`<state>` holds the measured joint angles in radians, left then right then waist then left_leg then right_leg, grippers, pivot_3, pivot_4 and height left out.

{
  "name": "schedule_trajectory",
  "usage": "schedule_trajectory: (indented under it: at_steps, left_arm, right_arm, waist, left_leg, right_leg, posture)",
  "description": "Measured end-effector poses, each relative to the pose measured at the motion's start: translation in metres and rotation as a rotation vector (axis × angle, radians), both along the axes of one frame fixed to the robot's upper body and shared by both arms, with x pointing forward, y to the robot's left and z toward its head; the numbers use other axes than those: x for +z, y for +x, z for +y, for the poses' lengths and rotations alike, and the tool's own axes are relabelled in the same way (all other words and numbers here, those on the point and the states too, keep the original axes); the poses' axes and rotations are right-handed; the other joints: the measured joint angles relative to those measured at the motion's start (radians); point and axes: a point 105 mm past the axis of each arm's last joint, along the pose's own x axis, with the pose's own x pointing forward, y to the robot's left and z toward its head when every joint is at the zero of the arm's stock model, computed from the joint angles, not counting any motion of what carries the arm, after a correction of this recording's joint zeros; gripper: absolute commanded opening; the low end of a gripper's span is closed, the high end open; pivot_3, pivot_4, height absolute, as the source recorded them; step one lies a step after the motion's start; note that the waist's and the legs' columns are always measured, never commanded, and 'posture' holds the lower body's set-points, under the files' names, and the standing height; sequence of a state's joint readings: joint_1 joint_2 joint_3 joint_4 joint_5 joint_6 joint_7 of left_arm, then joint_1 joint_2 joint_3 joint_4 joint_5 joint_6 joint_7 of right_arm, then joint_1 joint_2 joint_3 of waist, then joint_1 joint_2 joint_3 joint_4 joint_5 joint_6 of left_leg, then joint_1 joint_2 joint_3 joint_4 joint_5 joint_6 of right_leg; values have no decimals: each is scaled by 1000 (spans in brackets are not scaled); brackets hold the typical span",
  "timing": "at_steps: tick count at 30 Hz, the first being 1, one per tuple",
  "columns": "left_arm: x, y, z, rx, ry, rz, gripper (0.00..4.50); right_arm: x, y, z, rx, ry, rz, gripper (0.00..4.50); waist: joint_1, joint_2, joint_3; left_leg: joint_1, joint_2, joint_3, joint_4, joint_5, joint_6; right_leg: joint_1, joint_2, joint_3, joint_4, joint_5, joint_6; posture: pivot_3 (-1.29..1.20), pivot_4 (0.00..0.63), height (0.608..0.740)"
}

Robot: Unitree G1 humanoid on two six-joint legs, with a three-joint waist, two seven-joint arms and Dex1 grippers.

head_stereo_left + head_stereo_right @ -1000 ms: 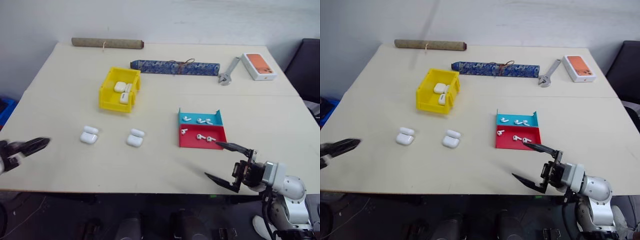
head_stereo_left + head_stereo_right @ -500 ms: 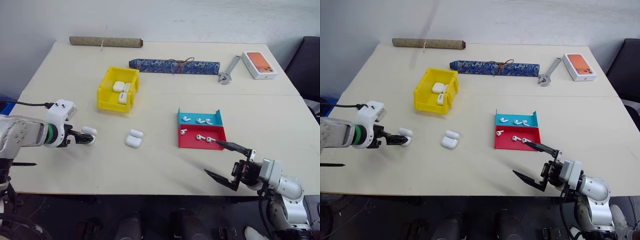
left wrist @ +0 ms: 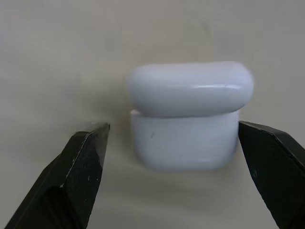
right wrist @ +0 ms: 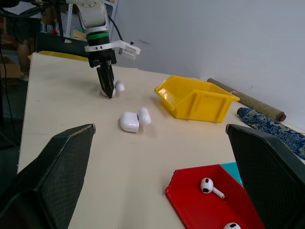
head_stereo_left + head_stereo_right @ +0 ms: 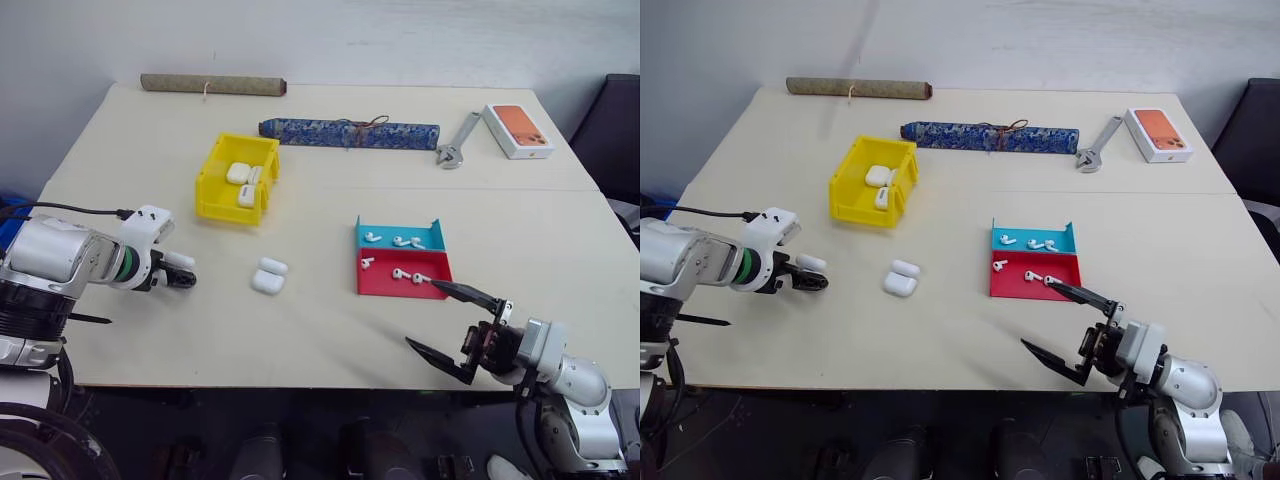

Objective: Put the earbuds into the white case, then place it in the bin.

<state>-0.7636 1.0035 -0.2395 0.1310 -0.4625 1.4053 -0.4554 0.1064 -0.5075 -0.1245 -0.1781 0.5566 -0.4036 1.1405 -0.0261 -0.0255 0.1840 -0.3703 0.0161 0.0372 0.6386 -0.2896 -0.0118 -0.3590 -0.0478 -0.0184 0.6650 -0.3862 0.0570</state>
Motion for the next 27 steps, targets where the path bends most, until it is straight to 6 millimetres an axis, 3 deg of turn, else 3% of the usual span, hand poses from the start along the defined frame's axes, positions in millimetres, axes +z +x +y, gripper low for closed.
schedule_trajectory:
  at_steps: [14,21,27]
  left_arm:
    - [-5,7,-4,42,-39,-17,4463]
    - [-5,6,-7,17,-16,-18,2844]
    - [-6,0,-4,5,-5,-20,2837]
  right_arm:
    - [9,1,5,-9,9,-8,4500]
    - [8,3,5,-25,4,2,4500]
    - [9,5,6,-27,0,-3,4500]
  waist:
    - [1,0,0]
    - [1,0,0]
    - [-4,0,0]
  left_leg:
    - [1,0,-1,8,0,1]
    - [1,0,-1,8,0,1]
    - [1,0,0,8,0,1]
  right_leg:
    - [1,0,0,8,0,0]
    - [1,0,0,8,0,0]
    - [1,0,1,9,0,0]
  posture:
    - [0,150,740]
    - [0,150,740]
    - [0,150,740]
